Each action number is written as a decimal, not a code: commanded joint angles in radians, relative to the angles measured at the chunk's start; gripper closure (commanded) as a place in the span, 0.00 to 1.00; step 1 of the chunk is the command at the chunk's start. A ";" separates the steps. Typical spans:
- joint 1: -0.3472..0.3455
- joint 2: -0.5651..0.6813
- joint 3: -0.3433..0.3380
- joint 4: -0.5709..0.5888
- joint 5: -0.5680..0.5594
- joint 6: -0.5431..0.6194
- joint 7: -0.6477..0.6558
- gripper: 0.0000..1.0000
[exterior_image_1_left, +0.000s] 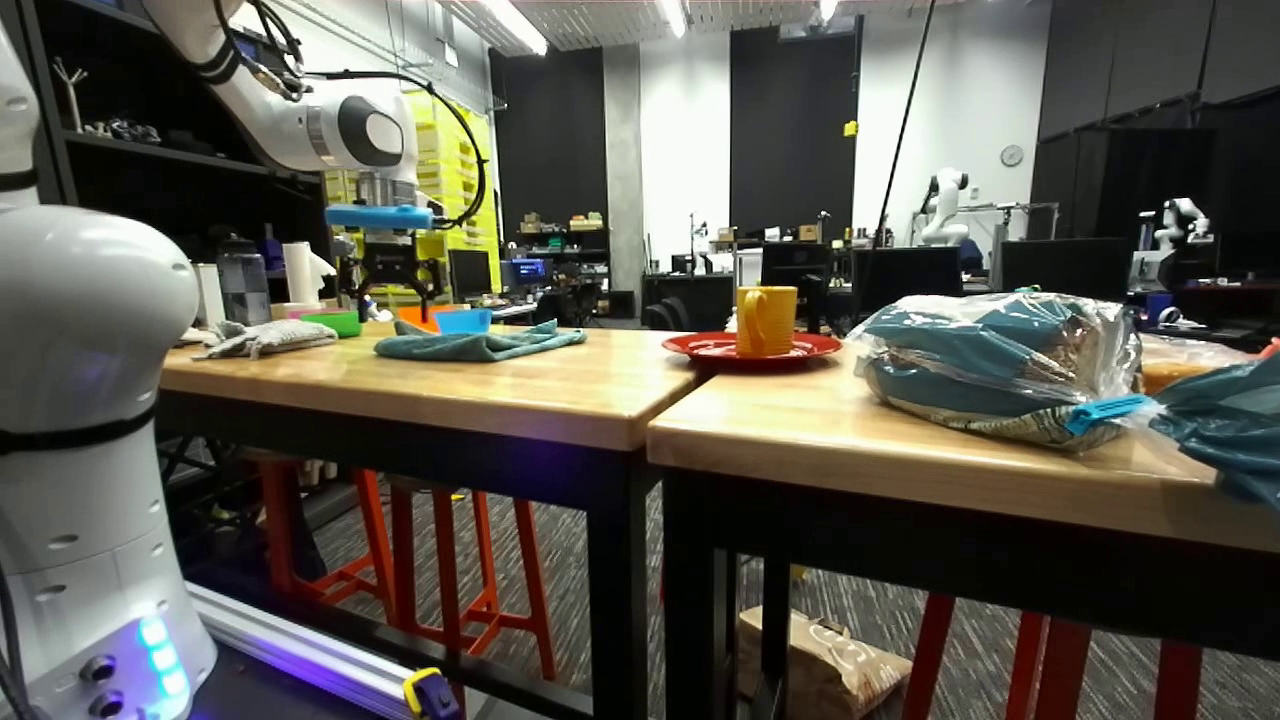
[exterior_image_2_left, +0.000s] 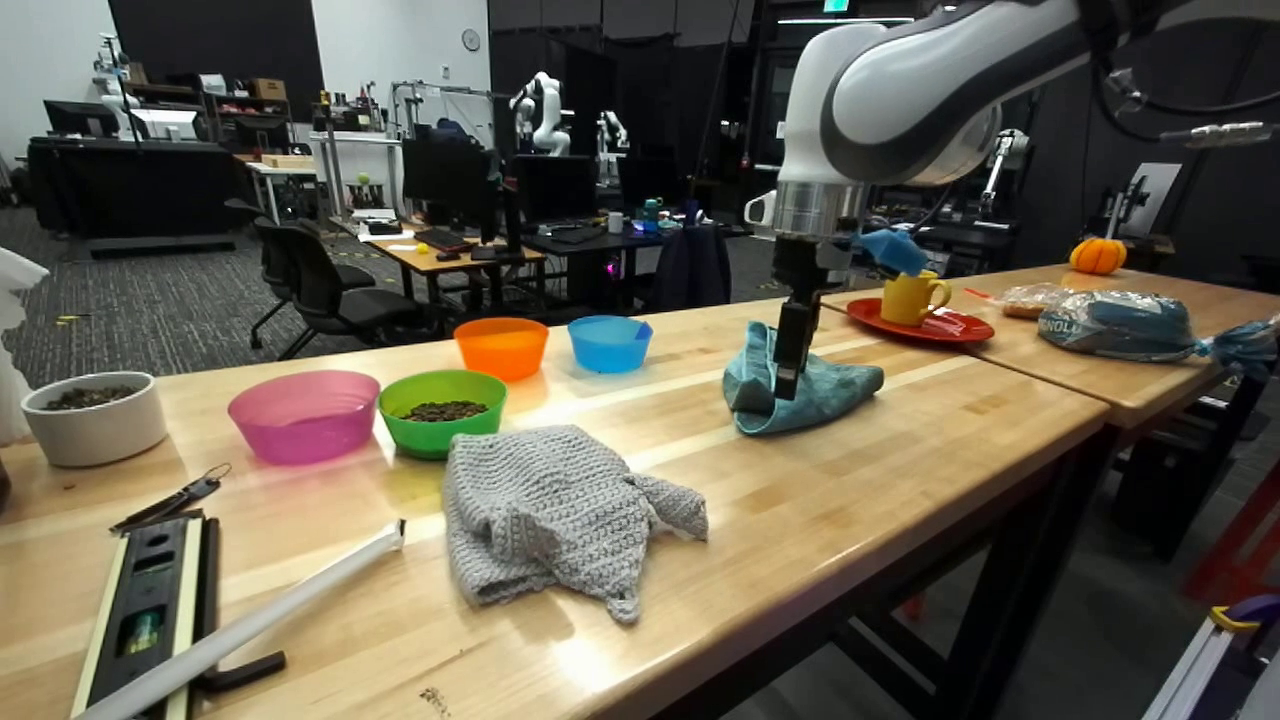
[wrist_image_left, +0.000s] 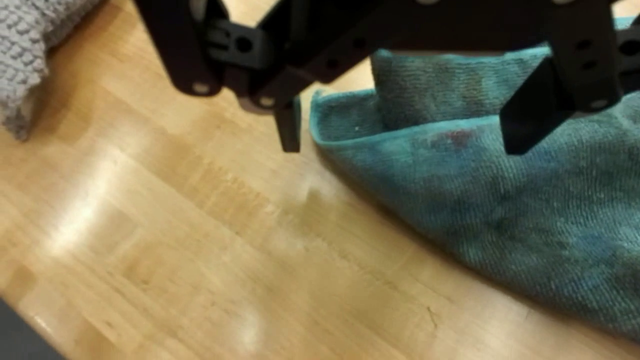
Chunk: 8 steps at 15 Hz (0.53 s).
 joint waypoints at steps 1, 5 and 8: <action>0.030 -0.046 0.009 -0.060 -0.040 0.056 -0.017 0.00; 0.049 -0.049 0.008 -0.093 -0.053 0.107 -0.047 0.00; 0.054 -0.045 0.006 -0.111 -0.070 0.135 -0.081 0.00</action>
